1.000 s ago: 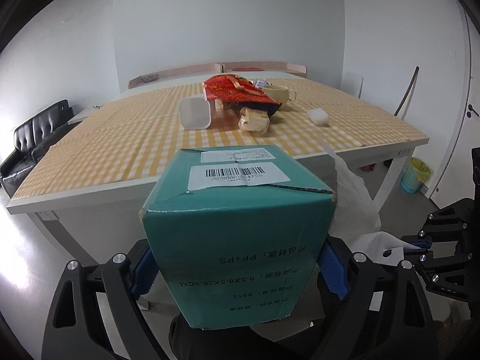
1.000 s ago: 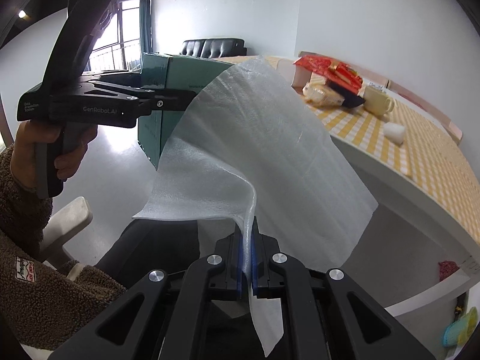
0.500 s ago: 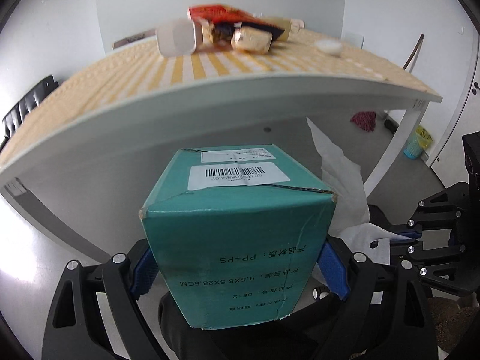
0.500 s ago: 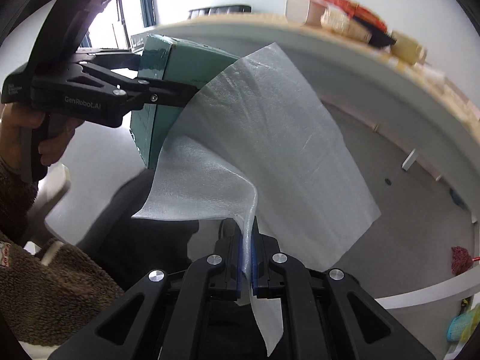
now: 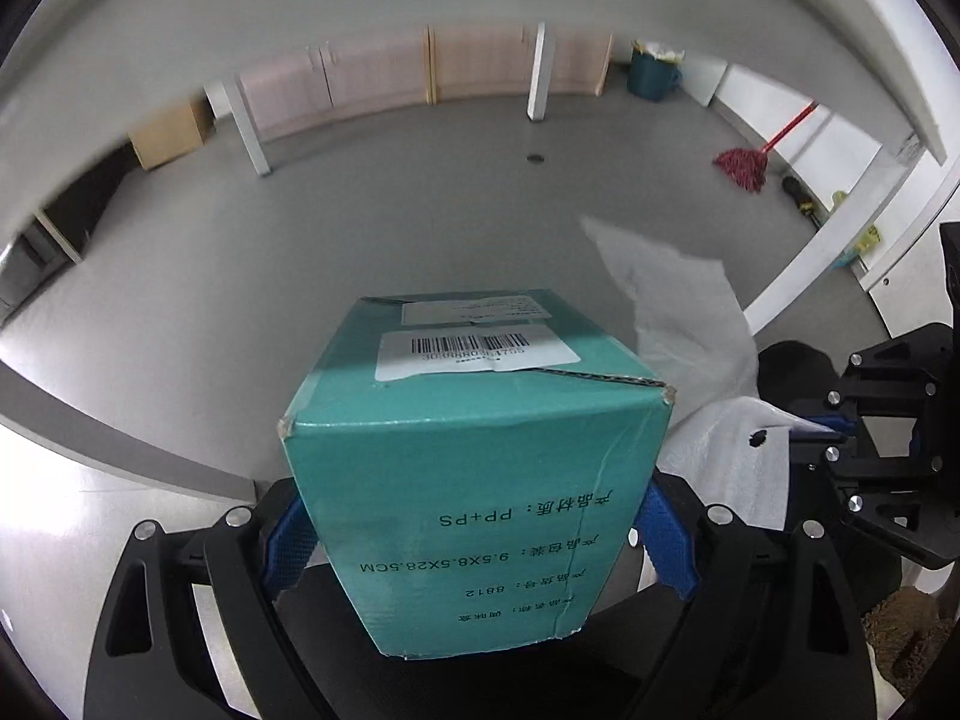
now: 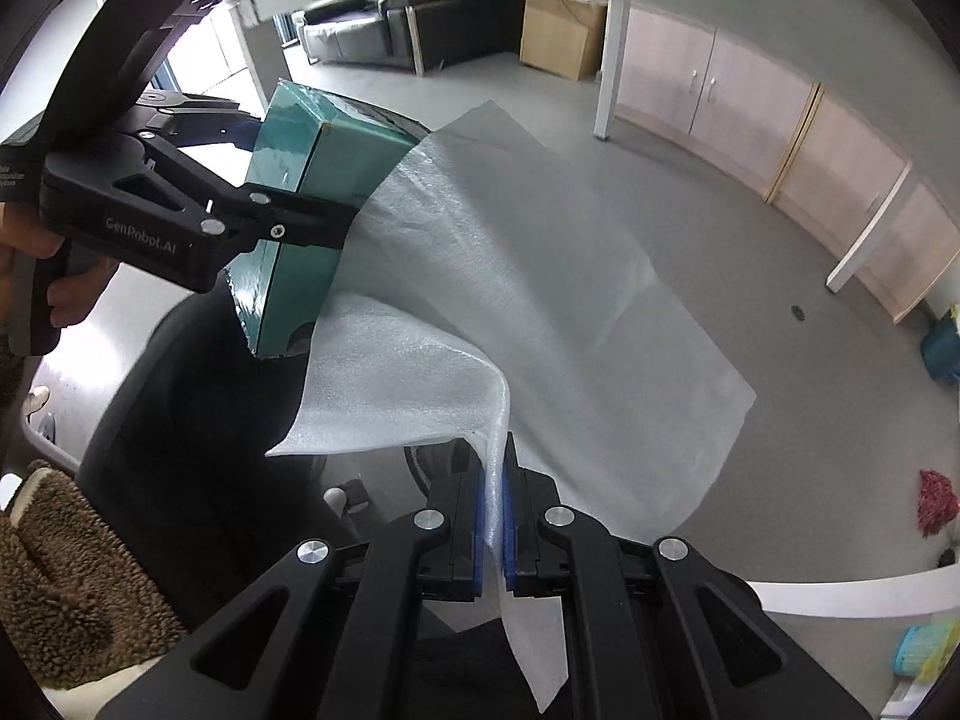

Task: Collect trash
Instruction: 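Lift the teal box and foam sheet and carry both over the wastebasket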

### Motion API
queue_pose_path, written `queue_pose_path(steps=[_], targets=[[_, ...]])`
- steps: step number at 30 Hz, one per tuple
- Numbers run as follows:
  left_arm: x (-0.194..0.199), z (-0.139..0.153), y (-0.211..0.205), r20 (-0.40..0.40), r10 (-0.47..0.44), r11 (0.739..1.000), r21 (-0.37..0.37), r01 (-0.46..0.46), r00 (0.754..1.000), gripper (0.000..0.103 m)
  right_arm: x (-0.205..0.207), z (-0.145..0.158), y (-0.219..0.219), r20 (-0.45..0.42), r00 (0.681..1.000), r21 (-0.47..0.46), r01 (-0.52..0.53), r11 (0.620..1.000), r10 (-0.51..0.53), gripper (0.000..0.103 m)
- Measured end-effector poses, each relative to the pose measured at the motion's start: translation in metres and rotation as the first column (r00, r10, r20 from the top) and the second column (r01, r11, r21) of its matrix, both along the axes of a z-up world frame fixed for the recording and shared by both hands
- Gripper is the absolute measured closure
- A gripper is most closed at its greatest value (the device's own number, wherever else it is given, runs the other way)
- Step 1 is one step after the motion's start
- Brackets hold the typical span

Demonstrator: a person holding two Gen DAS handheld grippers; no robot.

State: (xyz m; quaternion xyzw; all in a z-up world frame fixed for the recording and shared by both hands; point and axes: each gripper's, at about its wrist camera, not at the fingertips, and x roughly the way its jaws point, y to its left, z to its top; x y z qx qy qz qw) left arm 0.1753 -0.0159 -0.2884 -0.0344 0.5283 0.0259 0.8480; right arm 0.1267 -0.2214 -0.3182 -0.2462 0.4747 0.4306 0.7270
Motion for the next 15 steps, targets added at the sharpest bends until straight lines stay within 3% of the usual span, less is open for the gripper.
queue_pose_path(steps=[5, 15], targets=[[0.022, -0.028, 0.008, -0.071, -0.018, 1.000, -0.017, 0.017, 0.997, 0.015, 0.021, -0.030, 0.011, -0.072, 0.997, -0.038, -0.007, 0.999, 0.004, 0.094], [0.058, -0.087, 0.030, -0.217, -0.064, 0.991, -0.126, 0.037, 0.974, 0.015, 0.059, -0.085, 0.020, -0.225, 0.974, -0.113, -0.034, 0.993, 0.008, 0.094]])
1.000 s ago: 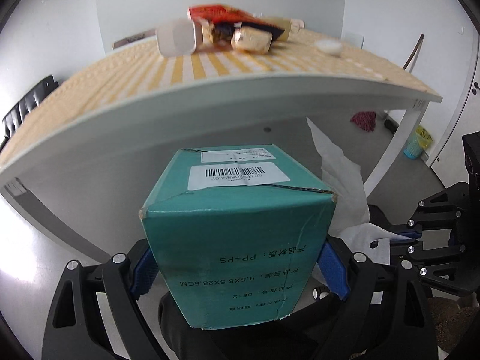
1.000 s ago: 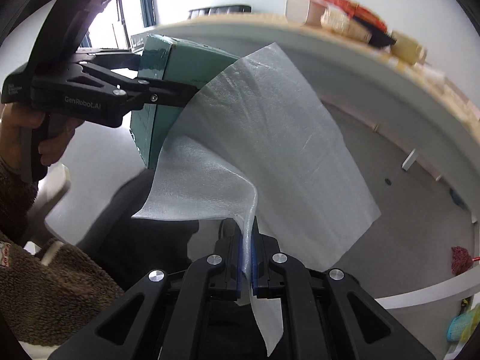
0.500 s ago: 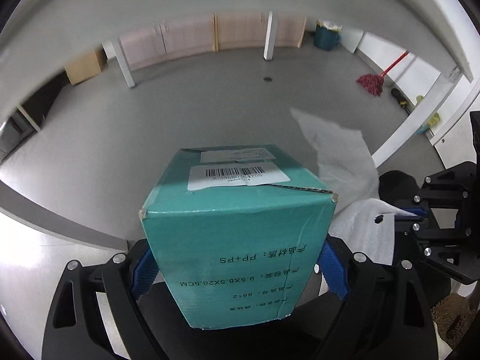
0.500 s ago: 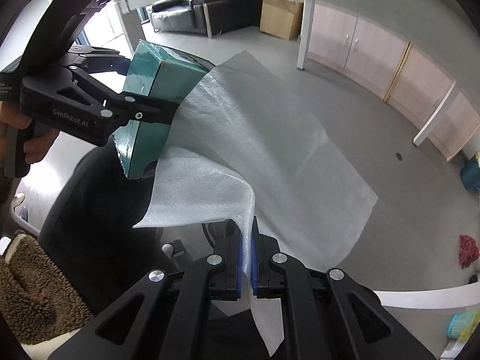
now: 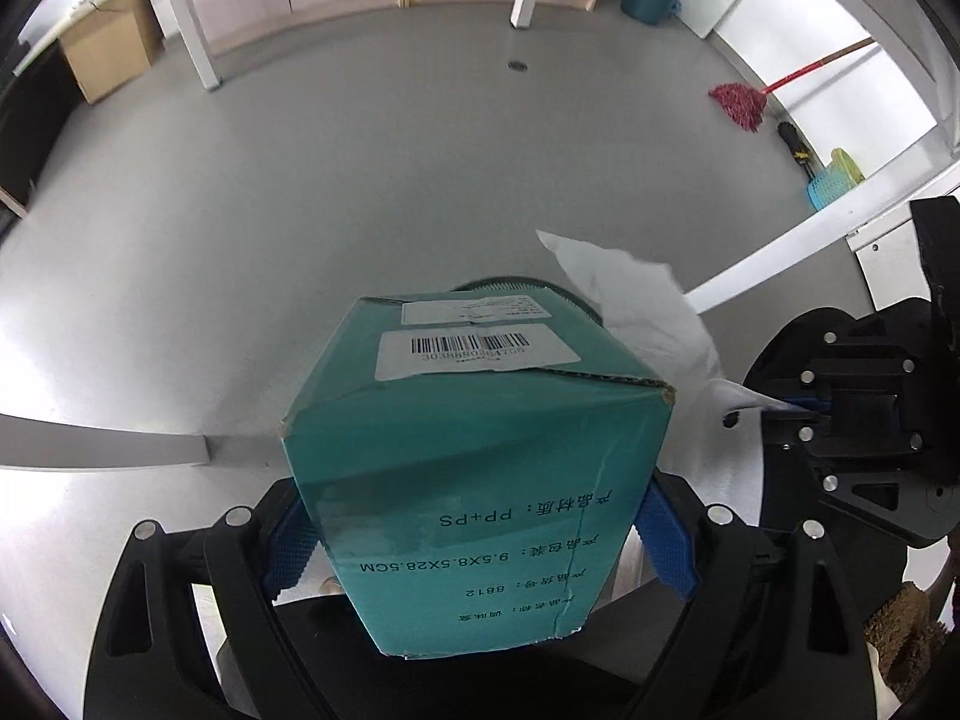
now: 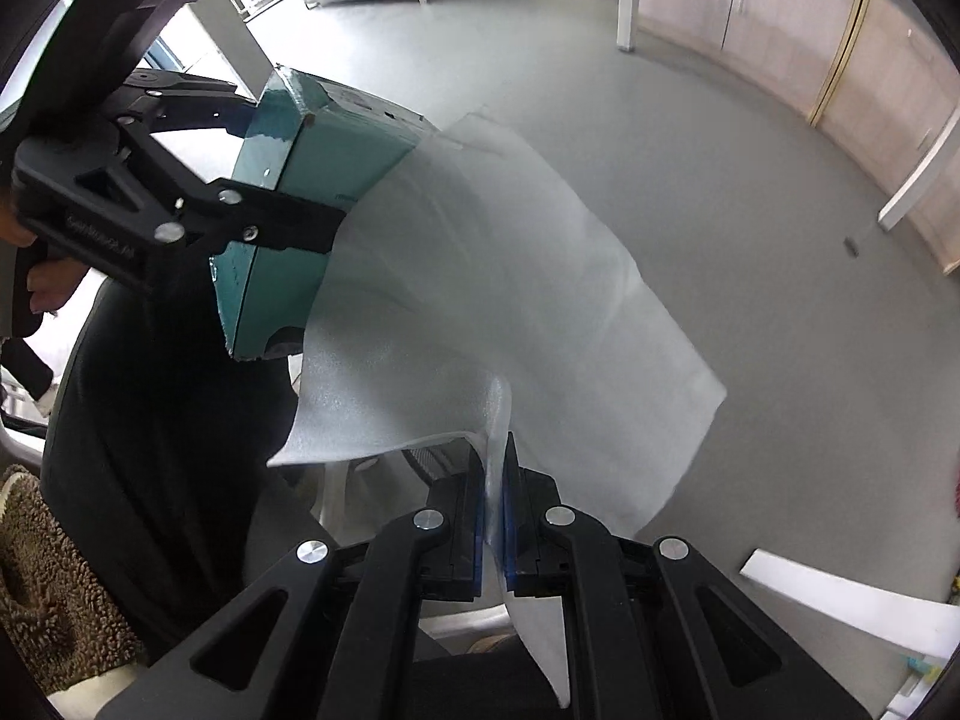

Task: Collect trash
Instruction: 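Lift the teal box and foam sheet and carry both over the wastebasket, then open both tools to drop the box and sheet into the wastebasket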

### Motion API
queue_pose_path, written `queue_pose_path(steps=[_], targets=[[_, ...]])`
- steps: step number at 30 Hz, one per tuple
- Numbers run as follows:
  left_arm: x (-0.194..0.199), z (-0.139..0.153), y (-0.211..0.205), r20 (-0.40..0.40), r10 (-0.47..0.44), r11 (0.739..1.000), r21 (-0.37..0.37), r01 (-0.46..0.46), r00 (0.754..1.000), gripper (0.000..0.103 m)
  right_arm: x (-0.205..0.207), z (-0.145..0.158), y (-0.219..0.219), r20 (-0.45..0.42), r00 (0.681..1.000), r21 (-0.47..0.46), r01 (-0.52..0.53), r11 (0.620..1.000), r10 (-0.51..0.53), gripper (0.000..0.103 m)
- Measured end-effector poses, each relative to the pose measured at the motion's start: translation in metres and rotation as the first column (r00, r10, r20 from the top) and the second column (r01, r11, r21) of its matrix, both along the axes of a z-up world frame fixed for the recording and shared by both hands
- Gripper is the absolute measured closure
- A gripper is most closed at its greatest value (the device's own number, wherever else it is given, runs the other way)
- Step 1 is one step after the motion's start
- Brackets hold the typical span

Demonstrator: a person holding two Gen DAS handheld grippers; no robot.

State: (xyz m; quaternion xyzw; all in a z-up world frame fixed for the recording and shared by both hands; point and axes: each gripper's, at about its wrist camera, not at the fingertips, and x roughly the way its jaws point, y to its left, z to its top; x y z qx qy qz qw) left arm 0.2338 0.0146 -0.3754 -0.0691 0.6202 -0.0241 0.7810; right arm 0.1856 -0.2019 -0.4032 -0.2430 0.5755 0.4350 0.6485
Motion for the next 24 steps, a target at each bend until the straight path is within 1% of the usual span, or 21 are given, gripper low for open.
queue_pose_path(steps=[4, 7, 8, 10, 13, 14, 15, 17, 20, 21, 22, 23, 24], targets=[[0.021, -0.021, -0.008, -0.045, -0.030, 0.999, -0.026, 0.029, 0.999, 0.015, 0.008, -0.021, 0.005, -0.060, 0.998, -0.022, -0.002, 1.000, 0.000, 0.094], [0.032, -0.036, -0.011, -0.075, -0.048, 0.998, -0.040, 0.045, 0.996, 0.015, 0.012, -0.033, 0.008, -0.089, 0.996, -0.035, 0.001, 0.999, -0.004, 0.094], [0.036, -0.040, -0.013, -0.085, -0.066, 0.997, -0.048, 0.062, 0.994, 0.015, 0.010, -0.029, 0.011, -0.092, 0.996, -0.042, 0.004, 0.999, -0.008, 0.093], [0.041, -0.049, -0.018, -0.103, -0.097, 0.994, -0.056, 0.092, 0.990, 0.015, 0.010, -0.032, 0.014, -0.094, 0.996, -0.052, -0.006, 0.999, 0.002, 0.093], [0.045, -0.056, -0.024, -0.116, -0.111, 0.993, -0.060, 0.104, 0.987, 0.015, 0.011, -0.031, 0.022, -0.107, 0.994, -0.060, -0.015, 0.998, 0.009, 0.091], [0.043, -0.056, -0.021, -0.115, -0.110, 0.992, -0.067, 0.103, 0.987, 0.015, 0.014, -0.032, 0.020, -0.109, 0.994, -0.059, -0.018, 0.998, 0.012, 0.088], [0.043, -0.056, -0.023, -0.115, -0.111, 0.992, -0.072, 0.103, 0.987, 0.015, 0.017, -0.042, 0.011, -0.108, 0.994, -0.058, -0.020, 0.998, 0.013, 0.084], [0.041, -0.056, -0.023, -0.115, -0.125, 0.990, -0.079, 0.117, 0.985, 0.014, 0.018, -0.042, 0.007, -0.109, 0.994, -0.055, -0.016, 0.998, 0.010, 0.077], [0.039, -0.053, -0.020, -0.100, -0.132, 0.989, -0.075, 0.125, 0.986, 0.014, 0.021, -0.036, 0.009, -0.087, 0.996, -0.051, -0.004, 0.999, 0.000, 0.073], [0.038, -0.052, -0.018, -0.097, -0.131, 0.989, -0.085, 0.123, 0.987, 0.012, 0.022, -0.035, 0.009, -0.088, 0.996, -0.044, -0.003, 0.999, -0.001, 0.070], [0.038, -0.050, -0.015, -0.090, -0.120, 0.988, -0.104, 0.110, 0.989, 0.005, 0.020, -0.036, 0.009, -0.091, 0.996, -0.040, -0.002, 0.999, -0.001, 0.069], [0.035, -0.050, -0.008, -0.087, -0.113, 0.988, -0.120, 0.102, 0.990, 0.005, 0.020, -0.035, 0.008, -0.090, 0.996, -0.035, -0.001, 0.999, -0.002, 0.067], [0.035, -0.049, -0.007, -0.086, -0.112, 0.987, -0.124, 0.101, 0.990, 0.004, 0.019, -0.033, 0.009, -0.089, 0.996, -0.034, -0.005, 0.999, 0.002, 0.062]])
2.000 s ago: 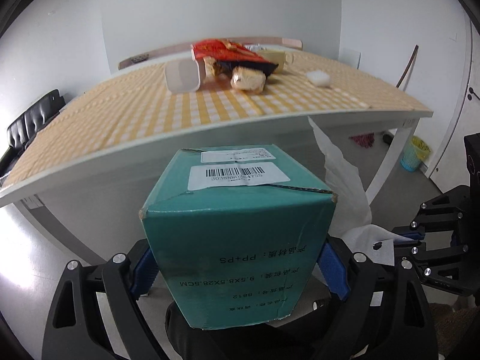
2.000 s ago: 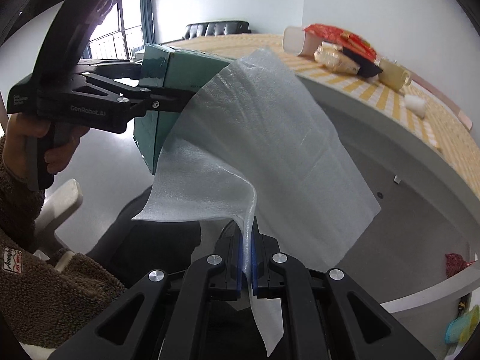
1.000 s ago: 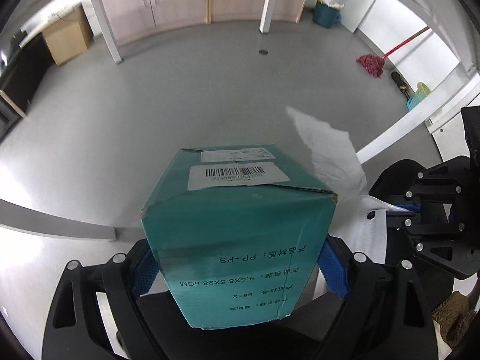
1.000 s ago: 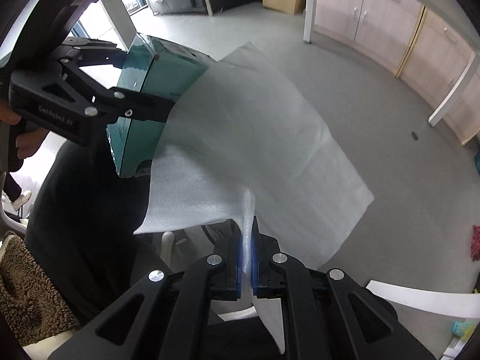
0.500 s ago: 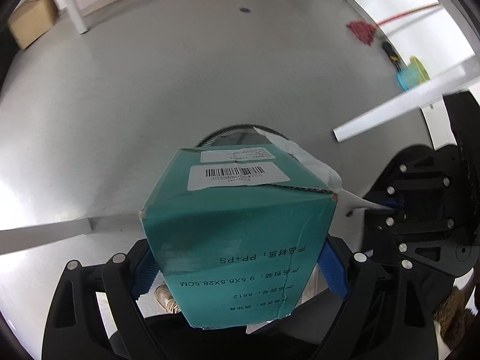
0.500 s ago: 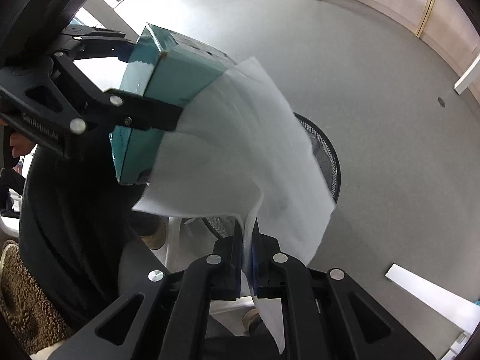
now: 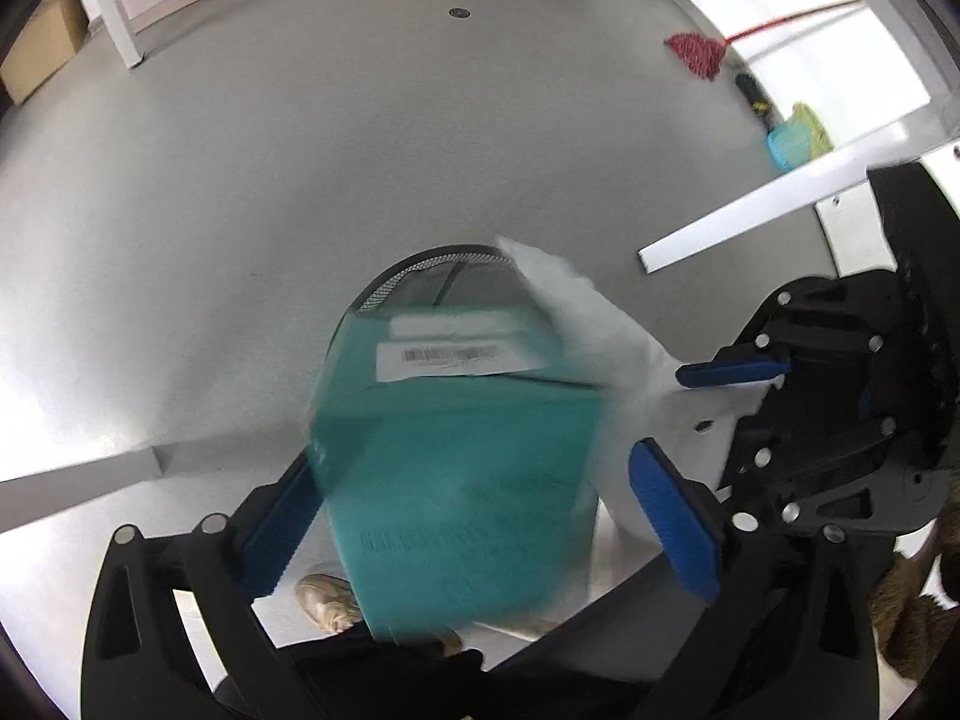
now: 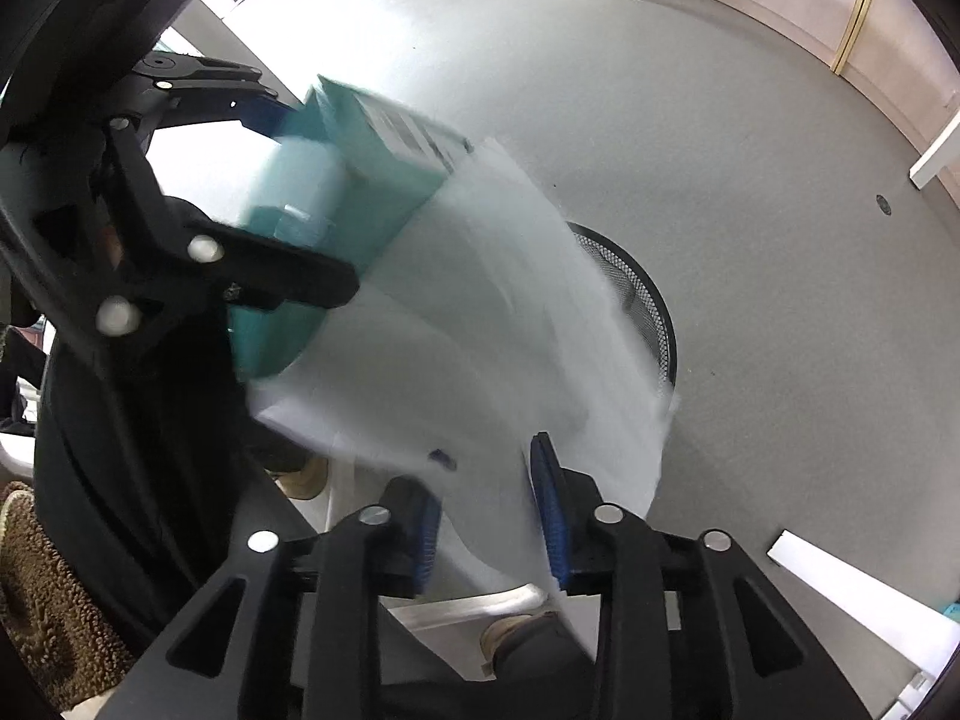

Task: Collect trash
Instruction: 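Open both tools to drop the box and sheet into the wastebasket, then raise both tools back toward the table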

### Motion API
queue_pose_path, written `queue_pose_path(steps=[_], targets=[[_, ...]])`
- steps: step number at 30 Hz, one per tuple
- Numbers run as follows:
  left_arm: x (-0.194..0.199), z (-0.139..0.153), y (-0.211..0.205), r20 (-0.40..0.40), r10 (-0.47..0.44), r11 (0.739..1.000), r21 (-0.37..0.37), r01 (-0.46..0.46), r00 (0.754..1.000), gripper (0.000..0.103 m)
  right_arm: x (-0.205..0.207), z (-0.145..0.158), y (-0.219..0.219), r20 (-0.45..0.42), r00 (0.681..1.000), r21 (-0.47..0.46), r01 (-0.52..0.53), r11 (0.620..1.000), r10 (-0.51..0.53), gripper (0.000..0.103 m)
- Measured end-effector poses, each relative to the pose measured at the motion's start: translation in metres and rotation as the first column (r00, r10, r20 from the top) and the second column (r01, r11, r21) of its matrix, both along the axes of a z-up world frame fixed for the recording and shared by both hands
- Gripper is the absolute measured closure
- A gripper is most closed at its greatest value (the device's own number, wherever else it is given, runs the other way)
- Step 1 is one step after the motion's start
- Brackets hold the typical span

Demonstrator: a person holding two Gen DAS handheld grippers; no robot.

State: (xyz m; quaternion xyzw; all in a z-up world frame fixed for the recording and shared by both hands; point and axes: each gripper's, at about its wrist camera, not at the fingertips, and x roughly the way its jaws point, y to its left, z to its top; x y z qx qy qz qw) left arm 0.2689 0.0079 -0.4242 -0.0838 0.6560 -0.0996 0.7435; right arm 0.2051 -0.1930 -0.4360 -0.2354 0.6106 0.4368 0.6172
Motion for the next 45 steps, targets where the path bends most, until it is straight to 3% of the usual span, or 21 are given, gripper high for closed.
queue_pose_path(steps=[3, 4, 6, 10, 15, 29, 45], targets=[[-0.002, 0.005, -0.002, 0.011, -0.006, 0.999, 0.035, 0.006, 1.000, 0.004, -0.002, 0.007, 0.001, 0.012, 1.000, 0.001, -0.015, 1.000, 0.015, 0.041], [-0.002, 0.006, -0.002, 0.012, -0.003, 1.000, 0.026, 0.003, 1.000, 0.004, -0.003, 0.009, 0.000, 0.009, 1.000, 0.003, -0.014, 1.000, 0.014, 0.038], [-0.004, 0.009, -0.001, 0.015, 0.003, 1.000, 0.015, -0.003, 1.000, 0.004, -0.004, 0.010, 0.000, 0.002, 1.000, 0.005, -0.006, 1.000, 0.006, 0.022], [-0.006, 0.017, -0.005, 0.035, 0.000, 1.000, 0.022, -0.001, 0.999, 0.004, -0.001, 0.020, -0.003, 0.001, 1.000, 0.022, 0.003, 1.000, -0.003, 0.010], [-0.017, 0.032, -0.012, 0.058, -0.013, 1.000, 0.026, 0.011, 0.998, 0.004, -0.012, 0.031, -0.001, 0.033, 0.999, 0.045, 0.004, 0.999, -0.006, 0.009], [-0.059, 0.088, -0.027, 0.178, -0.001, 0.999, 0.043, -0.006, 0.984, 0.004, -0.041, 0.098, -0.004, 0.139, 0.990, 0.100, -0.016, 0.995, 0.002, 0.004], [-0.110, 0.173, -0.056, 0.386, -0.051, 0.994, 0.110, 0.009, 0.921, 0.004, -0.074, 0.177, -0.051, 0.261, 0.962, 0.191, 0.031, 0.981, -0.081, 0.003]])
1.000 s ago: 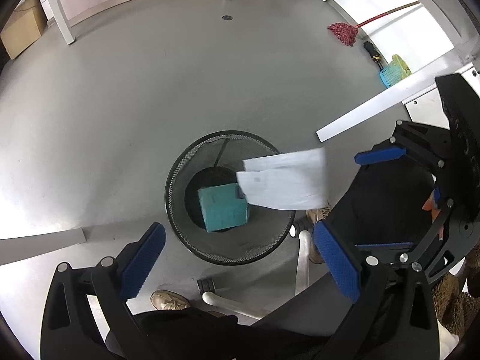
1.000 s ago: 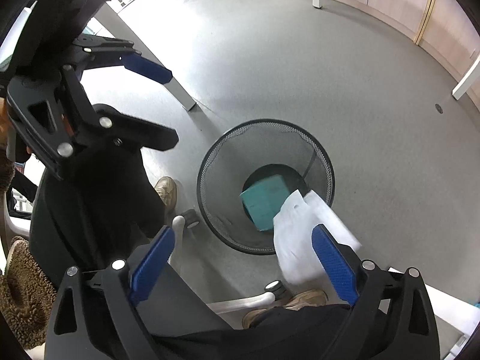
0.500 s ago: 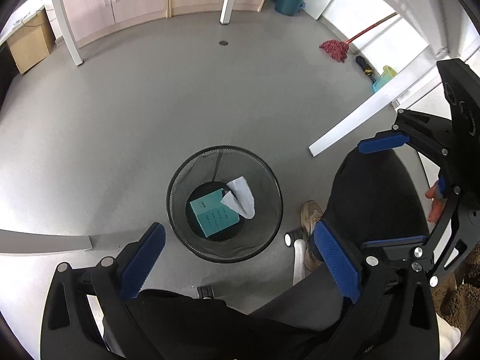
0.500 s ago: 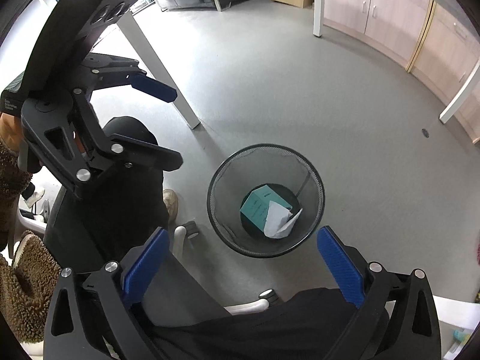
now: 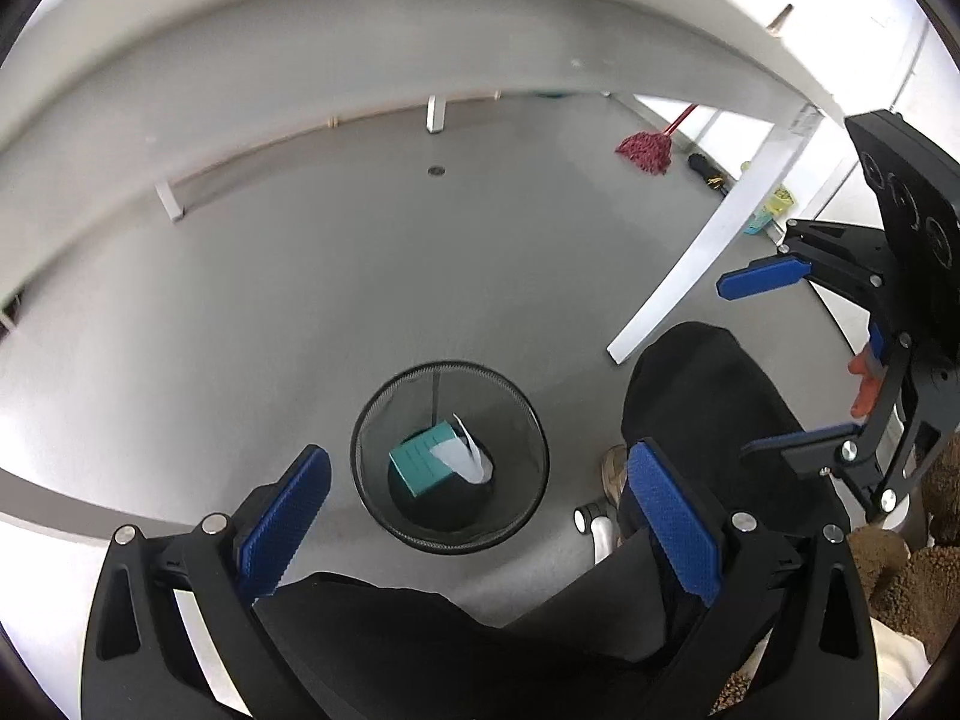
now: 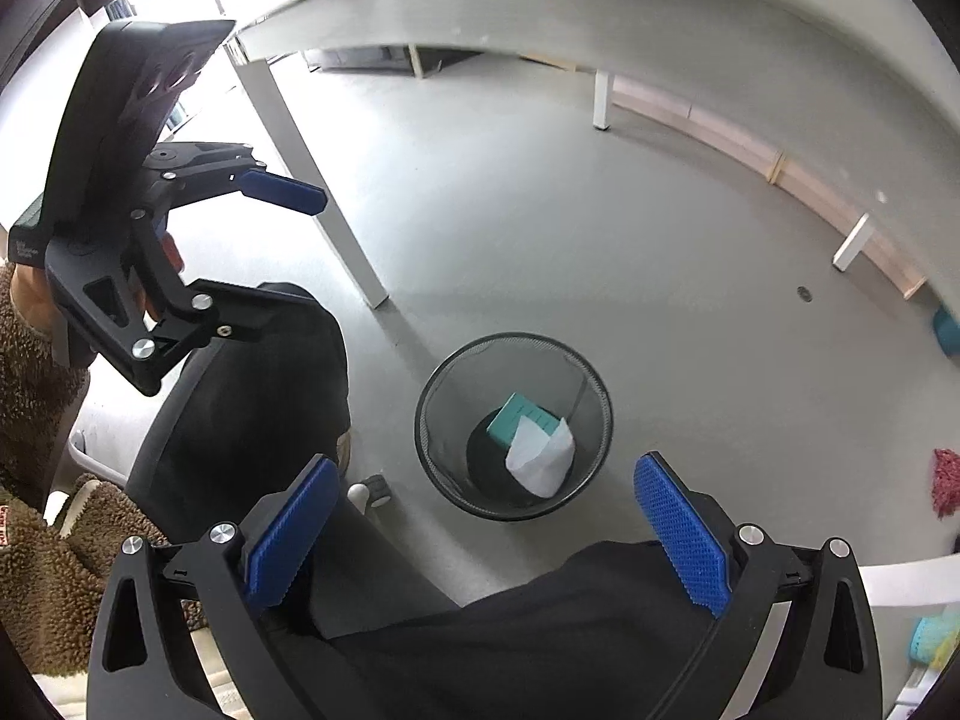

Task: Collect trash
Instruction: 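Raise both tools back toward the table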

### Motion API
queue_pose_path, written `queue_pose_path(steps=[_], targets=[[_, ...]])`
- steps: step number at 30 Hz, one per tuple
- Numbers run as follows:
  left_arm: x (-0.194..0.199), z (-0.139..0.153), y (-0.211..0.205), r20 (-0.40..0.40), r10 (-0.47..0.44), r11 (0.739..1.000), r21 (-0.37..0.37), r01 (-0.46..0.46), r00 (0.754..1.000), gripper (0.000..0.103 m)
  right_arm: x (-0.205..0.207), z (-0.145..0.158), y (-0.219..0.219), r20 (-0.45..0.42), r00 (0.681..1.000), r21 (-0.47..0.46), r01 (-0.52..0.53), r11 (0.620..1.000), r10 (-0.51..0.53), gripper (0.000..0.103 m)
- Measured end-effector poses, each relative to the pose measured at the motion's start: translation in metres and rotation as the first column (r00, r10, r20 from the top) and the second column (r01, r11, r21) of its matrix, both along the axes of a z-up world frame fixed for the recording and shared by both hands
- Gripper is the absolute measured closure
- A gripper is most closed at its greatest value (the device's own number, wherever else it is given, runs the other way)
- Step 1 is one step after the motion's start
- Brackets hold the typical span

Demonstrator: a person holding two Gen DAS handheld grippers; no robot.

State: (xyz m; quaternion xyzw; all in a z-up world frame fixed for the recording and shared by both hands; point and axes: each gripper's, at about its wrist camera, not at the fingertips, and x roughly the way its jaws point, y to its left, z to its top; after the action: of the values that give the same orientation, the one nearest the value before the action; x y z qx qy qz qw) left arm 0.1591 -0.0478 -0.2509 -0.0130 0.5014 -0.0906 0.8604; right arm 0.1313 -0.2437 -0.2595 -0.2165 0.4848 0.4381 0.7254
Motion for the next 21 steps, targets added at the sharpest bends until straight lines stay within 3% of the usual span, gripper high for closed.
queue_pose_path(steps=[7, 12, 21], targets=[[-0.022, 0.048, -0.010, 0.110, -0.043, 0.999, 0.015, 0.041, 0.993, 0.004, -0.011, 0.044, -0.021, 0.078, 0.997, 0.054, 0.002, 0.999, -0.007, 0.003], [-0.036, 0.081, -0.012, 0.188, -0.020, 1.000, 0.018, 0.017, 0.982, 0.004, -0.024, 0.083, -0.027, 0.150, 0.988, 0.114, 0.017, 0.993, -0.034, 0.003], [-0.046, 0.134, -0.004, 0.325, 0.007, 1.000, 0.016, -0.012, 0.946, 0.004, -0.029, 0.147, -0.031, 0.234, 0.971, 0.190, 0.010, 0.982, -0.055, 0.003]])
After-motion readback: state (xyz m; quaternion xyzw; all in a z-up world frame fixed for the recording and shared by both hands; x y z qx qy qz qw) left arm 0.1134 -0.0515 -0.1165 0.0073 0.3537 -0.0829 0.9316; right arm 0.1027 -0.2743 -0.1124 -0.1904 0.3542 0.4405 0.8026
